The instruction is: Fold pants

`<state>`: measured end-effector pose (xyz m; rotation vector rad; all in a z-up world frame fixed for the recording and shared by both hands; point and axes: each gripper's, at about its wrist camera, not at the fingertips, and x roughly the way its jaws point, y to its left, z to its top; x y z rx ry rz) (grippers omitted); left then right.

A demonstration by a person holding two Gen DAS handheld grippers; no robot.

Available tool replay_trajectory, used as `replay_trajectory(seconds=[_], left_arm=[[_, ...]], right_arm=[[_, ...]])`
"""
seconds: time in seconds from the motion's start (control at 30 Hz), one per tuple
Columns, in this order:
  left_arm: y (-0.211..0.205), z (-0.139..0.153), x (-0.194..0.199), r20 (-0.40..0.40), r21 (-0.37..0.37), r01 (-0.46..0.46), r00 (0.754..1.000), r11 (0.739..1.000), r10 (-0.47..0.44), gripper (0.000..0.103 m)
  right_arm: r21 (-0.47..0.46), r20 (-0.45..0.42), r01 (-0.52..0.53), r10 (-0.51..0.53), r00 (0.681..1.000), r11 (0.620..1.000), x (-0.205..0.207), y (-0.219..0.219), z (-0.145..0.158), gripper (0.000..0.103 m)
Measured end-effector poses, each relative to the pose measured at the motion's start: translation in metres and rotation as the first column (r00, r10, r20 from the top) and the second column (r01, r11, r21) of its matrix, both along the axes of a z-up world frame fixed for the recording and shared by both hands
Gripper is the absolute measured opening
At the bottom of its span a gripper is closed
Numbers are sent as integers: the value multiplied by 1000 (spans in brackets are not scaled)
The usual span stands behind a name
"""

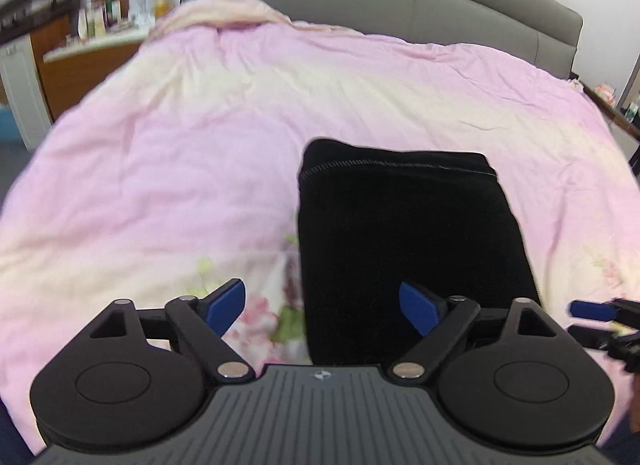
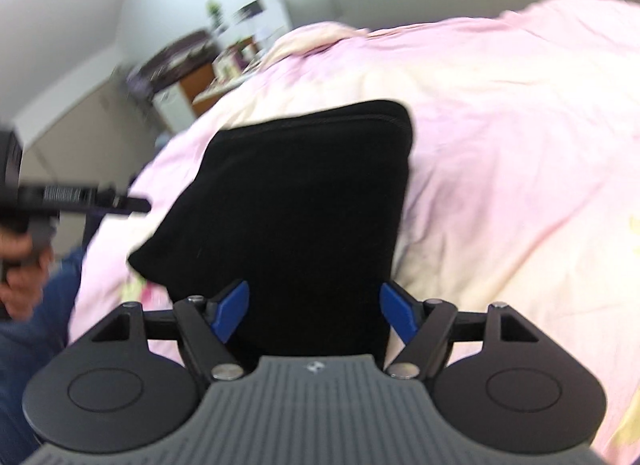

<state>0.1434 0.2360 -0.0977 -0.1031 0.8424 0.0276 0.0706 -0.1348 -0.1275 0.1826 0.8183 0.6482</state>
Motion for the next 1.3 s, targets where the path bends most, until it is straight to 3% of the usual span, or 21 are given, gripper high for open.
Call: replay_trajectory(seconds=[0.07, 0.1, 0.17, 0.23, 0.33, 0.43, 0.53, 0.7, 0.87, 1.1, 1.3], left_arm=[[0, -6, 4, 38, 75, -33, 999, 997, 31, 102], [2, -9, 7, 43, 64, -27, 999, 998, 24, 102], [14, -22, 22, -47, -85, 3, 999, 996, -7, 102], [22, -38, 34, -146, -225, 2, 989, 974, -36, 102], [23, -54, 40, -177, -298, -17, 984, 954, -38, 102], [28, -67, 46, -208, -403, -49, 977, 914, -40, 103], [32, -80, 54, -243, -425, -70, 969, 903, -39, 103], [45, -101, 64, -272, -564, -95, 959, 820, -76, 103], [51, -110, 75, -275, -609, -66, 953, 790, -132, 103], [62, -127, 91, -273, -687, -20, 934, 726, -232, 103], [60, -129, 86, -268, -689, -21, 936, 724, -228, 103]], right_arm=[[22, -18, 35, -34, 999, 999, 8, -4, -2, 73], [38, -34, 49, -48, 998, 998, 13, -7, -3, 76], [75, -75, 62, -56, 996, 995, 25, -9, -6, 77], [105, -123, 65, -52, 991, 992, 39, -9, -9, 84], [151, -201, 73, -42, 979, 986, 64, -17, -17, 84], [204, -300, 98, -34, 953, 974, 90, -19, -32, 85], [246, -384, 113, -10, 923, 963, 115, -18, -48, 85], [324, -488, 160, 20, 873, 933, 140, -24, -75, 86], [357, -526, 156, 60, 849, 921, 155, -22, -90, 93], [407, -549, 143, 117, 827, 902, 168, -15, -101, 97], [453, -543, 137, 151, 826, 881, 177, -1, -110, 98]])
